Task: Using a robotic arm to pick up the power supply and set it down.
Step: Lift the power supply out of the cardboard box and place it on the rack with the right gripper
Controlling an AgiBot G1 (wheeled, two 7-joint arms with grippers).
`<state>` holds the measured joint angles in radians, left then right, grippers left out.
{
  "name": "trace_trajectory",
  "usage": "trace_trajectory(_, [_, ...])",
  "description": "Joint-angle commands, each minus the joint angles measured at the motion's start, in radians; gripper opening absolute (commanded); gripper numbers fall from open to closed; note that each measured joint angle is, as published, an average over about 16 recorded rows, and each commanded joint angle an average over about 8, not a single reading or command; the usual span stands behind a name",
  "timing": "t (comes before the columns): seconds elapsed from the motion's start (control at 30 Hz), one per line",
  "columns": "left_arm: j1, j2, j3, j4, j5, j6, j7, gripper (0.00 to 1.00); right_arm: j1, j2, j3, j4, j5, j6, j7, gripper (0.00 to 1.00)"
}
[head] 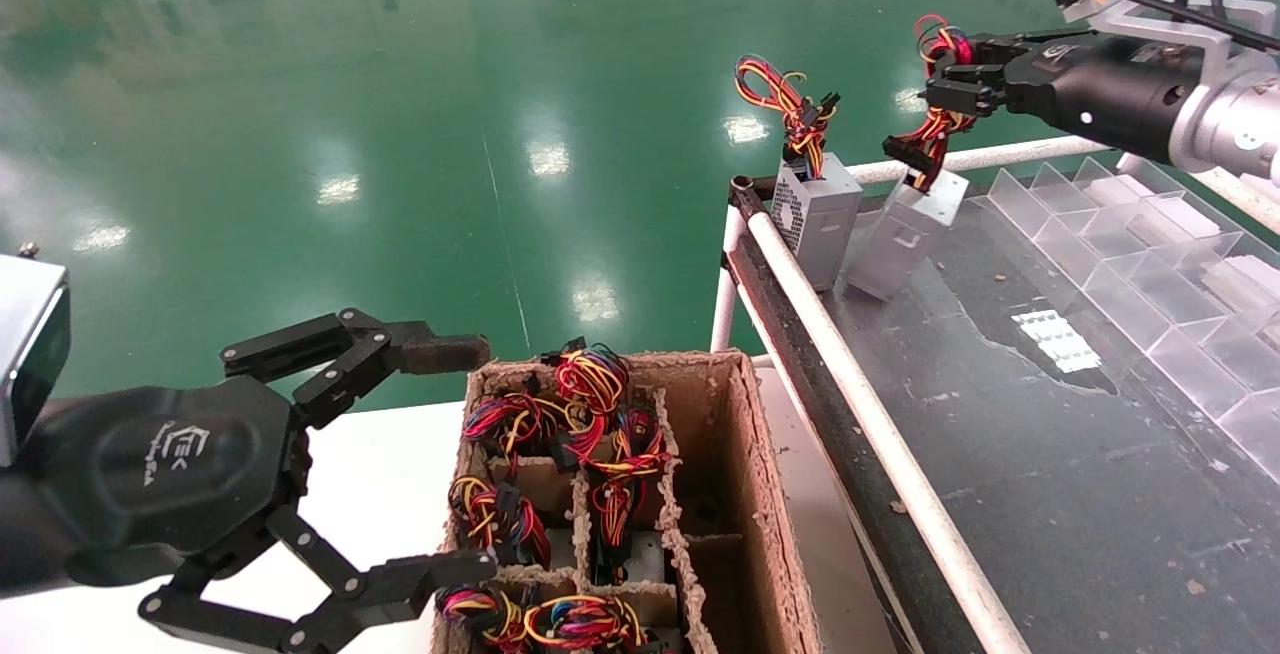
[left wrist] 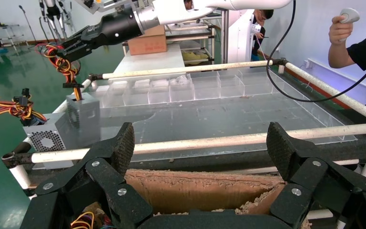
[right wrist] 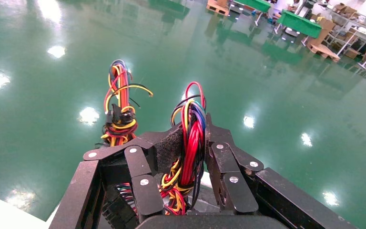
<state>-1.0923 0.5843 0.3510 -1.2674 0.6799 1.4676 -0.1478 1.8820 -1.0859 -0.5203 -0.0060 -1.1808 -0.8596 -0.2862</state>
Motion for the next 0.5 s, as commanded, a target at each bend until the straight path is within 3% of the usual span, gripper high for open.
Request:
trace_trajectory(0.03, [0.0,0.0,0.0,0.0,0.0,0.0,0.0,1.0,-0.002,-0.006,-0.001,0.001,-0.001,0.002,0.002,0.0])
trace_trajectory(0.5, [0.0,0.0,0.0,0.0,0.0,0.0,0.0,1.0,-0.001,-0.072,-0.016,0.001,-0.023,0.13,-0.006,0.0])
